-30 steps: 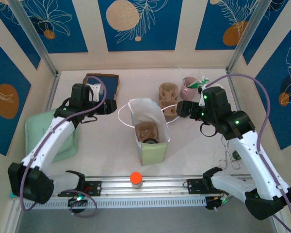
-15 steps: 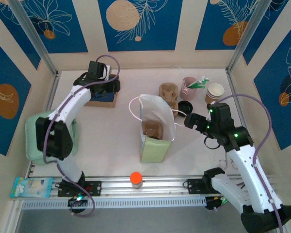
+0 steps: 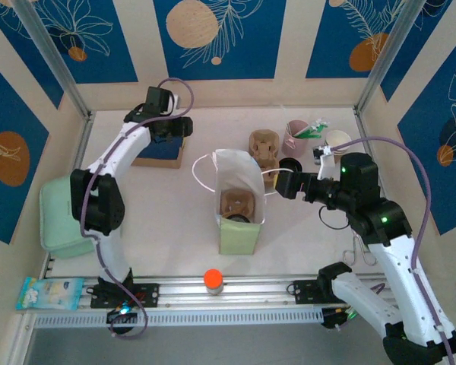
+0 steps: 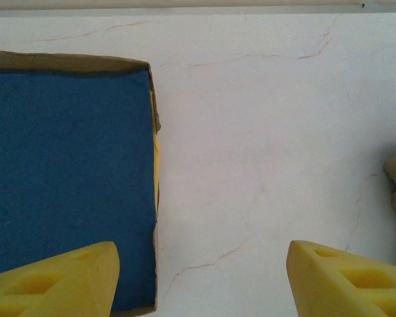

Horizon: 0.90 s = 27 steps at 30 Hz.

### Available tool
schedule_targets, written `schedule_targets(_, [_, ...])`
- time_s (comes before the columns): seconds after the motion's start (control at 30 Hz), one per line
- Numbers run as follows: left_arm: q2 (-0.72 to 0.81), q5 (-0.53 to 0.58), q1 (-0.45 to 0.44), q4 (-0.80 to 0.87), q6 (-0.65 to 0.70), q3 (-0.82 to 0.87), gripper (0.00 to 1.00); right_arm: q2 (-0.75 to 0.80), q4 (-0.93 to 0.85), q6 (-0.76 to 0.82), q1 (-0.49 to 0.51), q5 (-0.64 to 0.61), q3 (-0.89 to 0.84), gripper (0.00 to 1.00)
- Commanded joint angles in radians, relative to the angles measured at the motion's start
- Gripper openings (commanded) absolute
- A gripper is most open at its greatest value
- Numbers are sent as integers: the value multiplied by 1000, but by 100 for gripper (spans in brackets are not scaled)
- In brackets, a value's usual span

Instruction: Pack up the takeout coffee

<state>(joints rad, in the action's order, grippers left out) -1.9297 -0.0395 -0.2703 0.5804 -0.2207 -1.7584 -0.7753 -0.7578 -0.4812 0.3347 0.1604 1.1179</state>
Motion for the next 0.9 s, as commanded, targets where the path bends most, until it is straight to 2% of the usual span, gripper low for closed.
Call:
schedule_targets(0.0, [-51, 15, 4, 69, 41, -58, 68, 34, 58, 48, 15, 85, 51, 99])
schedule_targets(0.1, [-91, 31, 4, 85, 60, -95, 68, 73, 107, 55, 15, 147, 55, 99])
schedule_targets(0.17, [-115, 41, 4, 89, 74, -115, 68, 74, 79, 71, 15, 141, 88, 99])
schedule_targets(0.23, [-148, 53, 5, 103, 89, -147, 68, 76, 33, 71, 15, 41, 117, 99])
schedule_targets(0.33, [-212, 71, 5, 139, 105, -208, 67, 67, -58, 54, 9, -202, 144, 99])
schedule_targets(0.4, [-256, 81, 5, 159, 115, -247, 65, 44, -147, 3, -10, -406, 148, 99])
schedule_targets(0.47, [-294, 89, 5, 175, 124, -281, 63, 12, -208, -24, -59, -486, 138, 99])
schedule_targets(0.7, [-406, 110, 6, 222, 147, -403, 56, 5, -184, -57, -349, -224, 7, 99])
schedule_targets(0.87, [-468, 132, 6, 248, 167, -479, 48, 10, -137, -65, -462, -61, -66, 99])
